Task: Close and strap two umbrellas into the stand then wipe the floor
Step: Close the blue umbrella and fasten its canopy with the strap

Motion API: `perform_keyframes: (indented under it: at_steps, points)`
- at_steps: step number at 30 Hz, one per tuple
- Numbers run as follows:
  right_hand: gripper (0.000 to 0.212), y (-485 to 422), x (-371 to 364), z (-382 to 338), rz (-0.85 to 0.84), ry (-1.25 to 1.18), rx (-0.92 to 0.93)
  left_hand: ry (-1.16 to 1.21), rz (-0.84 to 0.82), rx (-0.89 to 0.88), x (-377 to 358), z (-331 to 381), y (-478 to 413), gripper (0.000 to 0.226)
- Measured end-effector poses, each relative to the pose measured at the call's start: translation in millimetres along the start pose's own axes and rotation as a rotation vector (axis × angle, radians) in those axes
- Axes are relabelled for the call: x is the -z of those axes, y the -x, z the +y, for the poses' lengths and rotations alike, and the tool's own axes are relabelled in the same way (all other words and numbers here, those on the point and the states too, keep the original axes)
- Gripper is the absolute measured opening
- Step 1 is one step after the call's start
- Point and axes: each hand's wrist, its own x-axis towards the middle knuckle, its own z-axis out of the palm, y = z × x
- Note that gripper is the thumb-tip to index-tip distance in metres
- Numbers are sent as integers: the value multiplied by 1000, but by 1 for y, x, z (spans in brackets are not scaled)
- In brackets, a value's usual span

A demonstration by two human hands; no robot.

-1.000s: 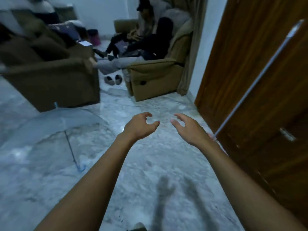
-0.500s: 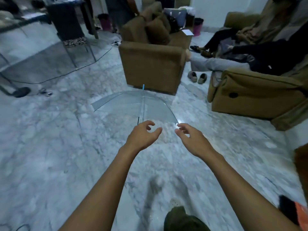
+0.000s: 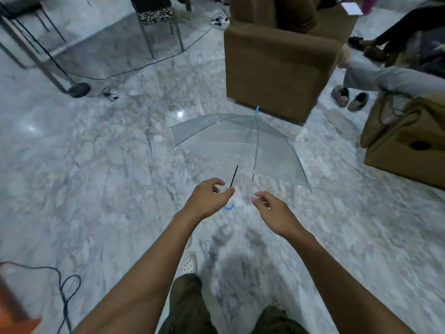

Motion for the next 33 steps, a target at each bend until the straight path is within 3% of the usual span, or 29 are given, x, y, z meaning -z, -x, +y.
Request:
perform_keyframes:
  at_steps: [10, 17, 22, 27, 33]
  points:
    - [36, -160, -117, 43, 75, -73, -197, -57, -208, -14, 12, -118, -205, 36]
    - [36, -306, -195, 175, 142, -179, -227, -51, -266, -66, -80, -208, -357, 43]
    - [15, -407, -253, 266, 185, -281, -163, 33, -225, -126, -167, -261, -470, 51]
    - [40, -490, -279, 306, 243, -283, -62, 126, -89, -275, -223, -269, -551, 66]
    - [47, -548, -288, 313, 235, -287, 20, 210, -124, -371, -255, -266, -609, 69]
